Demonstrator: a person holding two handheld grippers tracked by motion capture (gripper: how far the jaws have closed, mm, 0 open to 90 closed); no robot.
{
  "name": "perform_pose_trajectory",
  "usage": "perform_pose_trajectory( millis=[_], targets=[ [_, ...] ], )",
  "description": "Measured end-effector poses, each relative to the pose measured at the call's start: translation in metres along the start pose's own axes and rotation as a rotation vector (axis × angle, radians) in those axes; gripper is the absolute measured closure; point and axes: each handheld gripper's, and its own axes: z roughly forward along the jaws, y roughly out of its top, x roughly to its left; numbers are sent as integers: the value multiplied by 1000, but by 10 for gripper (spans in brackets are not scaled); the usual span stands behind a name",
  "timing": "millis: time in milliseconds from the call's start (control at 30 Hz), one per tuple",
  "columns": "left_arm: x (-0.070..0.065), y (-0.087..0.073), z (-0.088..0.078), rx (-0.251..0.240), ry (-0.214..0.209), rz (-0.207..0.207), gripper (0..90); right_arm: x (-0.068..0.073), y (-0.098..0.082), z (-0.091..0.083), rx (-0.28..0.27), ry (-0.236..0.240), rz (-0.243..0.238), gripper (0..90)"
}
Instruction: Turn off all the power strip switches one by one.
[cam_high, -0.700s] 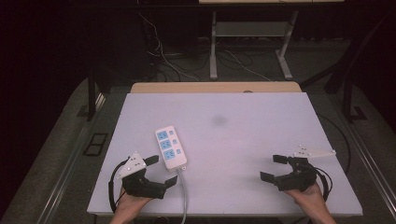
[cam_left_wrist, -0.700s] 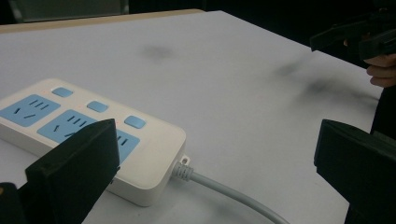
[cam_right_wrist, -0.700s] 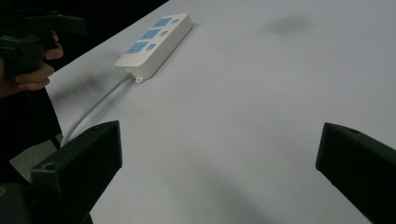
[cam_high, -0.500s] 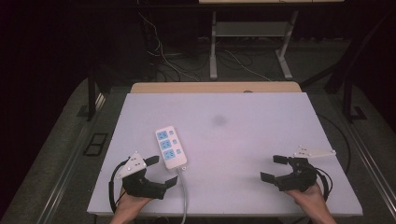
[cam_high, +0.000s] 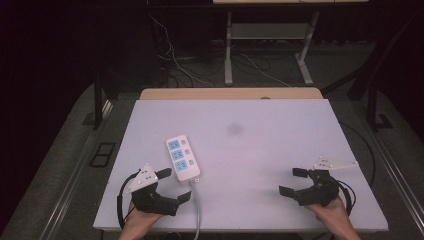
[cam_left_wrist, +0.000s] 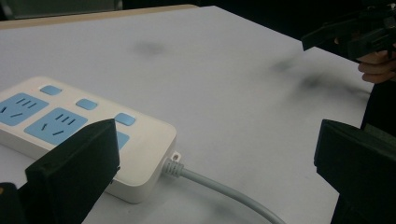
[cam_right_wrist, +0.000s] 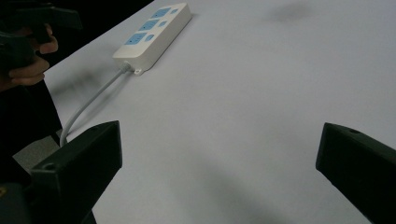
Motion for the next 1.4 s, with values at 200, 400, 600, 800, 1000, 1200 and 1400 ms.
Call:
perform_pose_trajectory(
  millis=[200,400,600,800,1000,1200,1400],
  targets=[
    [-1,1,-2,17,0,11,0,1,0,1,14,-3,-4,3],
    [-1,3,-4,29,0,13,0,1,0,1,24,-6,-7,3],
    [2,6,-5,52,-2,20,0,1,-1,1,28,-8,-15,3],
    [4,12,-4,88,-12,35,0,2,-1,1,31,-10,-17,3],
    [8,18,-3,110,-17,38,0,1,-1,1,31,-14,-17,3],
    [14,26,-4,129,-17,43,0,1,-1,1,35,-14,-16,2],
    [17,33,-4,134,-25,42,0,2,-1,1,35,-15,-17,3]
  ],
)
